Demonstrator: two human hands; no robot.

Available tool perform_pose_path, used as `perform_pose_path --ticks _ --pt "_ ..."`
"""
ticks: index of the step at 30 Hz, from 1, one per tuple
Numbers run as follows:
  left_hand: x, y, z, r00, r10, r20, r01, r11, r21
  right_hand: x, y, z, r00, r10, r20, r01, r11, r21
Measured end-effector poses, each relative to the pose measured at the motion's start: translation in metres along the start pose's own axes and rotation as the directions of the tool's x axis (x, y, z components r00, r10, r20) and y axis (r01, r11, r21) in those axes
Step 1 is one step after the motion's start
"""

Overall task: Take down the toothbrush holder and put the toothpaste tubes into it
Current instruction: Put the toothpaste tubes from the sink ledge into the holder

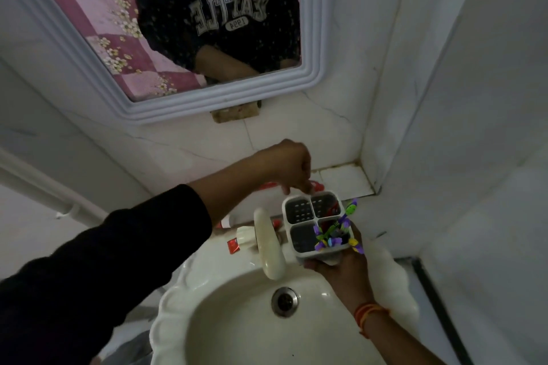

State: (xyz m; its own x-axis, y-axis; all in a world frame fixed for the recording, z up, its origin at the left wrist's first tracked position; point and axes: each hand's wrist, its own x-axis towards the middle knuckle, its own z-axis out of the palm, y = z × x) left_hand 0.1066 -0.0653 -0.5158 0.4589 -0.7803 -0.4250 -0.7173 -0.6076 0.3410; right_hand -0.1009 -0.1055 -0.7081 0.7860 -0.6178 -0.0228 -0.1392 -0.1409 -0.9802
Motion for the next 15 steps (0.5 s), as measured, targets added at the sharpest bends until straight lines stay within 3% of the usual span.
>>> perform_pose_path --ticks 5,7,11,15 --pt "-0.005 0.052 0.0 0.998 -0.009 0.059 -0.008 0.957 0.29 -0.001 0.001 -0.002 1.0 0.0 0.006 0.0 1.0 -0.018" --pt "0.0 0.059 0.01 0.998 -0.025 0.05 0.007 0.946 0.325 -0.001 0.001 -0.003 1.0 -0.003 0.01 0.003 1.0 -0.01" --pt "0.0 0.048 0.012 0.973 -0.163 0.161 0.176 0.982 -0.068 -0.001 -0.001 -0.004 0.999 -0.032 0.014 0.032 0.999 -0.018" --pt "-0.01 0.019 -0.001 0.955 -0.166 0.246 0.264 0.856 -0.445 -0.003 -0.006 -0.003 0.999 -0.045 0.01 0.045 0.999 0.025"
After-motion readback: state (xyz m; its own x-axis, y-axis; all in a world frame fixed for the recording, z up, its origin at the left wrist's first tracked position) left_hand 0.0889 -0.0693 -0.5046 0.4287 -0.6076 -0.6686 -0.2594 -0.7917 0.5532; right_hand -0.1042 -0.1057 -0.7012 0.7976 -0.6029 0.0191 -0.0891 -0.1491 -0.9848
